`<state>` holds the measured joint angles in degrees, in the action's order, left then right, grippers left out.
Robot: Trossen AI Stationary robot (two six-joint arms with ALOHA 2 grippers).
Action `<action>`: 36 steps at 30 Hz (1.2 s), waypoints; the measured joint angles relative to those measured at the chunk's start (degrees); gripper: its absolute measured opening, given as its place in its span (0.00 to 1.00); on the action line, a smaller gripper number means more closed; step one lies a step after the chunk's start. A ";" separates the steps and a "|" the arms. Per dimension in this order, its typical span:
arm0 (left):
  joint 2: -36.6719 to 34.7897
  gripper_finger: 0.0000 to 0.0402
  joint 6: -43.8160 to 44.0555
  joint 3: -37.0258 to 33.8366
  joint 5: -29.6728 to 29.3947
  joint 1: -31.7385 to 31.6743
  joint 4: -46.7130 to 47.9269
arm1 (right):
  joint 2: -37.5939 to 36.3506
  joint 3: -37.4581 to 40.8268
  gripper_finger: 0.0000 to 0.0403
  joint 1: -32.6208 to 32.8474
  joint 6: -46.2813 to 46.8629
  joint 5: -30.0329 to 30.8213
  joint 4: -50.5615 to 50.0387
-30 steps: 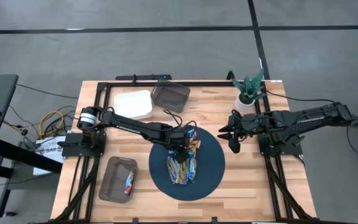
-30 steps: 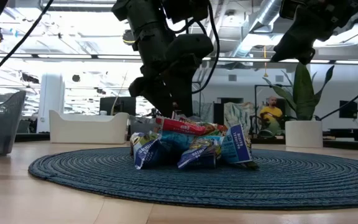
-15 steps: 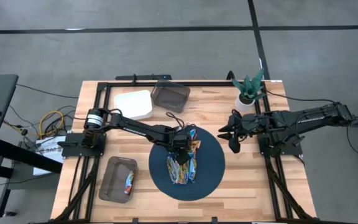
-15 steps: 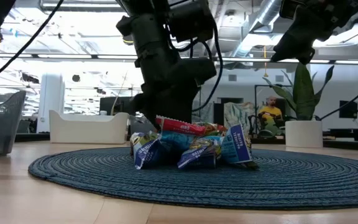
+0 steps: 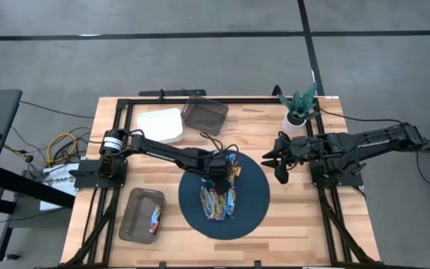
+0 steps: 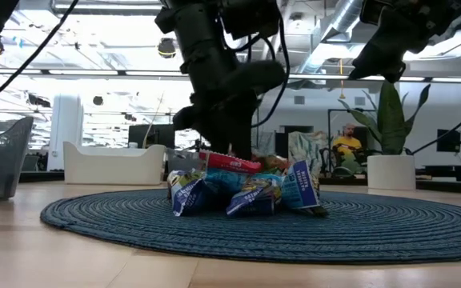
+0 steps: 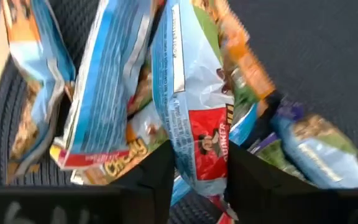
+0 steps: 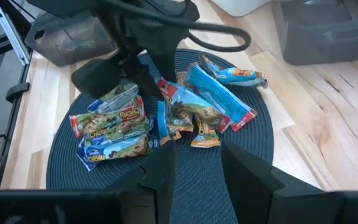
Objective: Pick and place Granola Bars by type
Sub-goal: Put the red granola bar into the bottom black bin
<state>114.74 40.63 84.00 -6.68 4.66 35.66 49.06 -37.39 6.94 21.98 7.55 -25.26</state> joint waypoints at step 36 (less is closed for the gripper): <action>-34.15 0.15 22.80 0.42 28.37 21.60 48.57 | 0.00 0.00 0.30 0.02 -0.04 -0.09 -0.68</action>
<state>80.59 63.44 84.42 21.69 26.26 84.22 49.06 -37.39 6.96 21.93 7.46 -25.93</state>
